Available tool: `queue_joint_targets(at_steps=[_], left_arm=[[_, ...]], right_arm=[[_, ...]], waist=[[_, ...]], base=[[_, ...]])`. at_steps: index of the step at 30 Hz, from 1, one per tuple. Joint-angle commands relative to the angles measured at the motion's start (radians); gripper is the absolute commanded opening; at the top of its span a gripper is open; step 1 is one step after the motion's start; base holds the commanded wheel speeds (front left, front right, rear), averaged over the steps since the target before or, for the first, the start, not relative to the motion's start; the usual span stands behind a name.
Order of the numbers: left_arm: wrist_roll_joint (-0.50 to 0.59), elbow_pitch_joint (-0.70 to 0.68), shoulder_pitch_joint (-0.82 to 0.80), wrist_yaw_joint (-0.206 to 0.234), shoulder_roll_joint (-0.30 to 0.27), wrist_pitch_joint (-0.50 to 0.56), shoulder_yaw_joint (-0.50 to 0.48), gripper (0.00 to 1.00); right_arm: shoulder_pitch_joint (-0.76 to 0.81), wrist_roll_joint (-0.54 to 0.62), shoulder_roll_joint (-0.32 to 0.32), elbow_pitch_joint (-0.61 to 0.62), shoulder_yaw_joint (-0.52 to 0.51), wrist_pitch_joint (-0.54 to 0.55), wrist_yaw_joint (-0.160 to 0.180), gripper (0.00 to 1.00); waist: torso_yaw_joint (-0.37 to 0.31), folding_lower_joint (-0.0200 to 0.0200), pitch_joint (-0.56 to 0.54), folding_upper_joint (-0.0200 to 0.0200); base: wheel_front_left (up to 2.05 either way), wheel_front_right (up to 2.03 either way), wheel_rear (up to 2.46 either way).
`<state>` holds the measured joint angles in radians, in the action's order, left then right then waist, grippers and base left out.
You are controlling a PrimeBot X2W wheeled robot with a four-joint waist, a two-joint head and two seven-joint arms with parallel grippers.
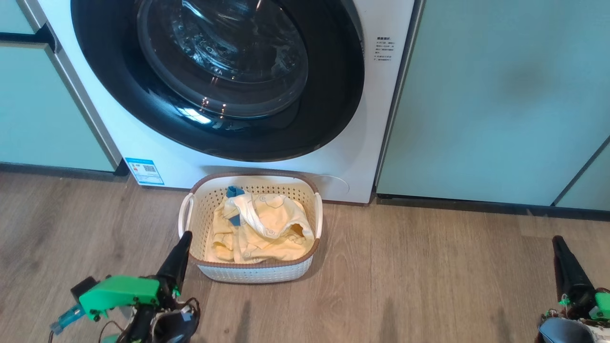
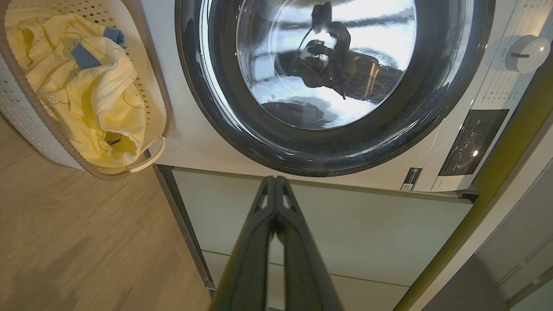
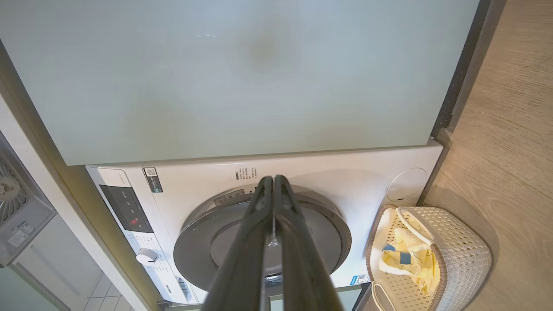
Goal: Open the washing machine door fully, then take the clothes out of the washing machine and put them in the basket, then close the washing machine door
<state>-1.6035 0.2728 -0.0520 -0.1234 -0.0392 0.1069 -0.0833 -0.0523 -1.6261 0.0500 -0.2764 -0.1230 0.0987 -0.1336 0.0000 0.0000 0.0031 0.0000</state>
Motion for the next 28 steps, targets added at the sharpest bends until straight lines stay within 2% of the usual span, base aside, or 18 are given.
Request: queue_joint_targets(at_steps=[1,28], left_arm=[[-0.005,-0.028,-0.056,-0.007,-0.011,0.006,-0.03,0.0],[-0.005,-0.028,-0.056,-0.007,-0.011,0.006,-0.03,0.0]], right_arm=[[-0.055,0.011,0.006,0.032,0.017,0.008,0.003,0.0],[-0.055,0.014,0.004,0.032,0.014,0.011,0.003,0.0]], waist=[[0.0,0.0,0.0,0.0],[0.0,0.0,0.0,0.0]], base=[[0.0,0.0,0.0],[0.0,0.0,0.0]])
